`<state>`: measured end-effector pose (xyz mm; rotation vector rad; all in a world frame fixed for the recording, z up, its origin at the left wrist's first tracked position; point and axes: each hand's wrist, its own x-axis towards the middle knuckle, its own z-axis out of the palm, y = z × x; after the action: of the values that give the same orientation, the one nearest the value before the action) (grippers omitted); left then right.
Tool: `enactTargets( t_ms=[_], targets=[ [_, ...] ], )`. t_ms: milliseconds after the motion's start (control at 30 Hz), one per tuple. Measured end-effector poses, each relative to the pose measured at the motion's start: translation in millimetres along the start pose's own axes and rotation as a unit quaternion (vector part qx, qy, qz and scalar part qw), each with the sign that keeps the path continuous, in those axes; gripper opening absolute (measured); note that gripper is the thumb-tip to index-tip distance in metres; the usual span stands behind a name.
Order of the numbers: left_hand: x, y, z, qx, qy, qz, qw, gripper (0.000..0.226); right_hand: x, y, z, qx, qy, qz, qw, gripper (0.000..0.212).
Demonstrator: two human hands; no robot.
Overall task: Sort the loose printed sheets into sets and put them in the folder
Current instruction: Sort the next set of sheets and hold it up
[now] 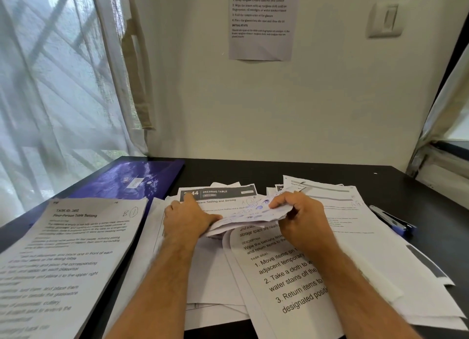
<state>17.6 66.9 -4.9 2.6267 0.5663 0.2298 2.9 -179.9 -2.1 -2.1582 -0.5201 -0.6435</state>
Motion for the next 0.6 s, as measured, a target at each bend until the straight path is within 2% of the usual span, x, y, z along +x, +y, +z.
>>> enactTargets(
  t_ms=[67,133,233,333,467,600],
  targets=[
    [0,3,-1,-0.043,0.022,-0.014,0.999,0.094,-1,-3,-1,0.003,-0.002,-0.005,1.0,0.031],
    [-1,3,-6,-0.108,0.067,-0.021,0.992,0.089,-1,-9,-2,0.008,-0.007,-0.023,1.0,0.027],
    [-7,3,-13,-0.212,0.136,-0.011,0.968,0.059,0,-20,-3,0.012,-0.009,-0.049,0.999,0.023],
    [-16,6,-21,-0.201,0.196,0.024,0.959,0.024,-2,-30,0,0.015,-0.018,-0.061,0.998,0.021],
    [-21,10,-25,-0.191,0.22,0.046,0.956,0.024,-2,-35,7,-0.001,-0.023,-0.059,0.998,0.015],
    [-24,17,-31,-0.263,0.277,0.033,0.923,0.02,1,-32,12,-0.033,-0.007,-0.029,0.999,0.015]
  ],
)
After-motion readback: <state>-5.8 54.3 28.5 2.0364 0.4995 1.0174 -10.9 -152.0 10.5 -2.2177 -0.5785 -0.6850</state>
